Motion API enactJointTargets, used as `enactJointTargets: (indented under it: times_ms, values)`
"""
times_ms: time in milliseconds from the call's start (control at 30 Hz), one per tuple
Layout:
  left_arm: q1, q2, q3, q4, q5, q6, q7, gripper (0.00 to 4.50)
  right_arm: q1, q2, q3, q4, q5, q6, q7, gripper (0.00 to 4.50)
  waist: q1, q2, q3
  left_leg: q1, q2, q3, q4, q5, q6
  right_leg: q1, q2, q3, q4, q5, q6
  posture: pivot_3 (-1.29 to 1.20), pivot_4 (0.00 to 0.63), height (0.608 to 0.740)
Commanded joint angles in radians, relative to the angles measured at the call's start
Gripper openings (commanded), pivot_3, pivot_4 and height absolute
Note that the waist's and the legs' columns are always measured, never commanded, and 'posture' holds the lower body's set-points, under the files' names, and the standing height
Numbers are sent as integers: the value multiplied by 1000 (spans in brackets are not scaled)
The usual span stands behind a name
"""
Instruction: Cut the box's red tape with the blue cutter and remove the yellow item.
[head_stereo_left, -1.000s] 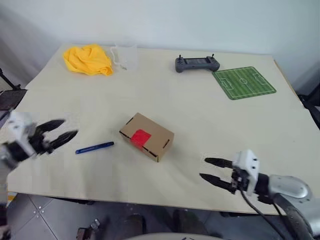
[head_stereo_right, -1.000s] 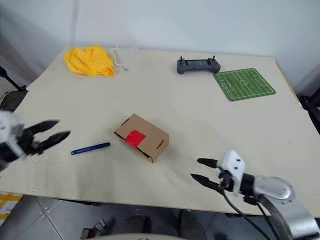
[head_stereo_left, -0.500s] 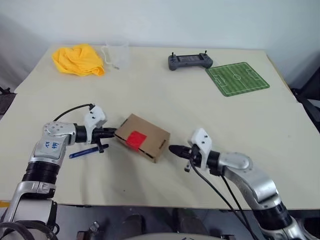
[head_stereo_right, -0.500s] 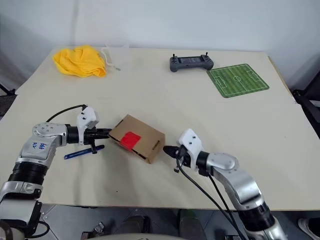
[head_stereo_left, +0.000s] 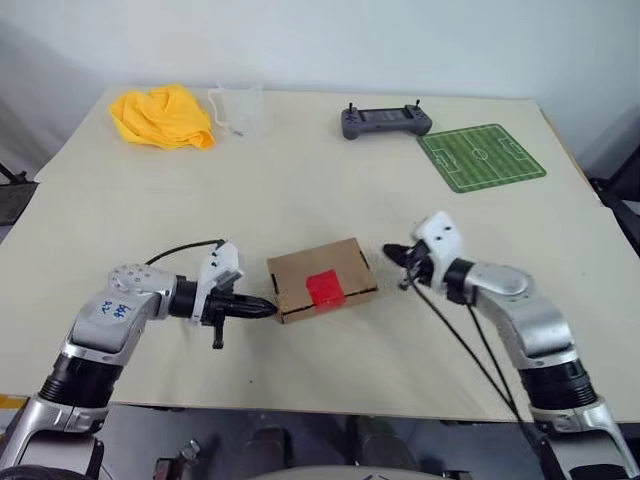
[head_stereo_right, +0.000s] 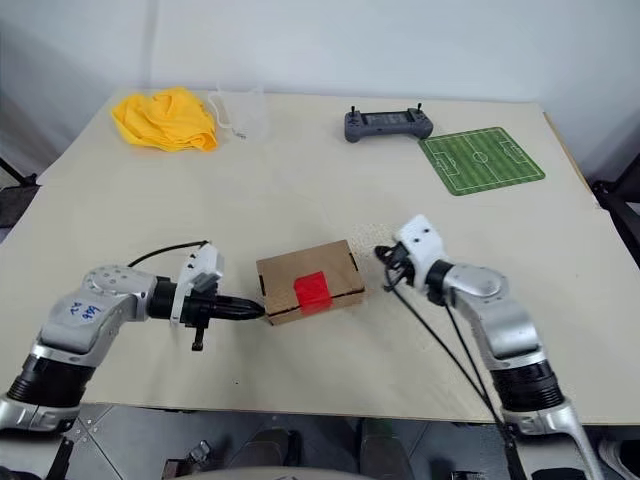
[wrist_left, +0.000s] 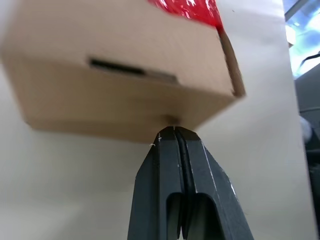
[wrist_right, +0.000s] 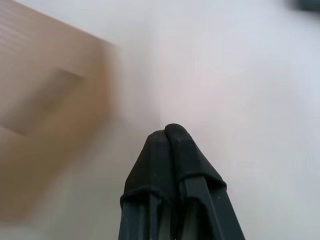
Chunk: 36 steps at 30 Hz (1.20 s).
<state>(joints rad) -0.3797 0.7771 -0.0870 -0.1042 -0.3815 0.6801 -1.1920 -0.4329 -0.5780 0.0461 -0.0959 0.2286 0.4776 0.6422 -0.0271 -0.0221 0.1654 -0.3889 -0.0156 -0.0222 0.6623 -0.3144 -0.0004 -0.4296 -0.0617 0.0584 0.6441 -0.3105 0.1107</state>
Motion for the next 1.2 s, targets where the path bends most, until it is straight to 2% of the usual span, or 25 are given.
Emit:
enactJointTargets:
  times_ms: [33, 133, 233, 333, 467, 567, 633, 800, 867, 967, 1200]
  values:
    - [-15, 56, 114, -35, -130, 86, -53, 19, 58, -67, -69, -94, 77, -29, 120, 0, 0, 0, 0, 0, 1, 0, 0, 0, 0, 0, 1, 0, 0, 0, 0, 0, 150, 740]
    - [-112, 44, 222, 14, -282, 215, -44, 19, 156, -160, -66, -211, 179, 83, 253, 0, 1, 0, 1, -1, 1, -1, 0, 0, 0, 0, 1, 0, -1, 0, 0, 0, 150, 740]
    - [-222, -4, 246, 102, -281, 195, 16, 19, 221, -188, -47, -303, 244, 175, 277, 0, 4, 0, 1, 0, 1, -3, 3, 0, 1, 3, 1, -2, 0, 0, 0, 0, 150, 740]
    - [-358, -103, 170, 268, -156, 63, 104, 19, 269, -146, 10, -378, 281, 249, 250, 0, 8, 0, 0, 2, -2, -2, 4, 0, 1, 4, -1, -2, -1, 1, 1, 0, 150, 740]
    - [-436, -158, -9, 496, 143, -322, 181, 19, 261, -45, 105, -396, 228, 271, 140, 0, 12, -1, 0, 2, -3, 1, 5, 1, 0, 2, 0, -2, -1, 2, 4, 0, 150, 740]
    - [-469, -197, -44, 591, 185, -346, 191, 19, 227, 48, 135, -368, 208, 293, 52, 0, 2, -1, 0, 2, -3, 3, 5, 4, -5, 0, 0, -1, 0, 2, 4, 0, 150, 740]
    - [-460, -191, -83, 592, 198, -330, 122, 19, 200, 124, 124, -334, 218, 317, -6, 0, -1, -1, 0, 1, -3, 3, 4, 4, -4, -1, 0, -1, 1, 2, 4, 0, 150, 740]
    - [-422, -173, -110, 517, 156, -200, -4, 19, 129, 169, 119, -272, 179, 325, -65, 0, 1, -1, 0, 0, -3, 2, 4, 4, -3, -1, 0, -1, 2, 2, 4, 0, 150, 740]
    - [-375, -154, -110, 414, 106, -87, -46, 19, 98, 160, 63, -252, 192, 325, -68, 0, -1, -1, 0, 0, -2, 2, 4, 3, -3, -1, 0, -1, 2, 2, 4, 0, 150, 740]
    - [-312, -164, -99, 300, 75, 0, -16, 19, 67, 103, 24, -226, 196, 322, -25, 0, 0, -1, 1, 0, -2, 2, 3, 3, -3, -1, -1, -1, 3, 2, 4, 0, 150, 740]
    - [-214, -235, -85, 124, 26, 140, 98, 19, -3, -12, 31, -101, 163, 260, 98, 0, 4, -1, 1, -1, -3, 0, 4, 1, 2, 0, -2, -1, 1, 2, 4, 0, 150, 740]
